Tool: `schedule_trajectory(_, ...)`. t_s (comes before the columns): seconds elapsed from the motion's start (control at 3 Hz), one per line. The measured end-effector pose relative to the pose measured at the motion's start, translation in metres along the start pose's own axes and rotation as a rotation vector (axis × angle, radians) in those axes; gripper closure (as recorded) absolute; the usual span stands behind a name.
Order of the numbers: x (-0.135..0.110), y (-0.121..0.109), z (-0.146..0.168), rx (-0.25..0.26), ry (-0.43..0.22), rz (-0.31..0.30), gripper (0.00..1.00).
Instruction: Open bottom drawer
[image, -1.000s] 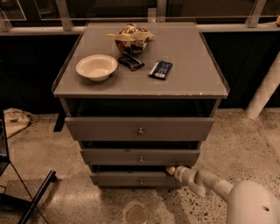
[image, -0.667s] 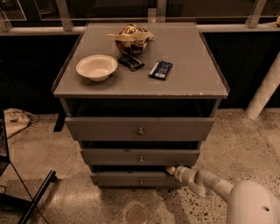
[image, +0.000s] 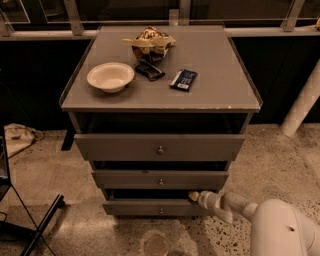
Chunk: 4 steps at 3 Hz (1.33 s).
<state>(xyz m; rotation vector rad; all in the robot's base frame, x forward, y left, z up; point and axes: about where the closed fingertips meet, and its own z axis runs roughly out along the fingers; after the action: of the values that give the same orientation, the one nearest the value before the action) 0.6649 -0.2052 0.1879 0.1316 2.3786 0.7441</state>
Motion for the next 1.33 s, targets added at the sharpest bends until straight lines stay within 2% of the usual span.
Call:
schedule_trajectory(0.33, 0.015, -0.007, -0.002, 0.003, 0.054, 0.019, 1.00)
schedule_trajectory(0.67, 0.014, -0.006, -0.003, 0.003, 0.054, 0.019, 1.00)
schedule_trajectory(1.33, 0.033, -0.012, -0.017, 0.005, 0.116, 0.046, 1.00)
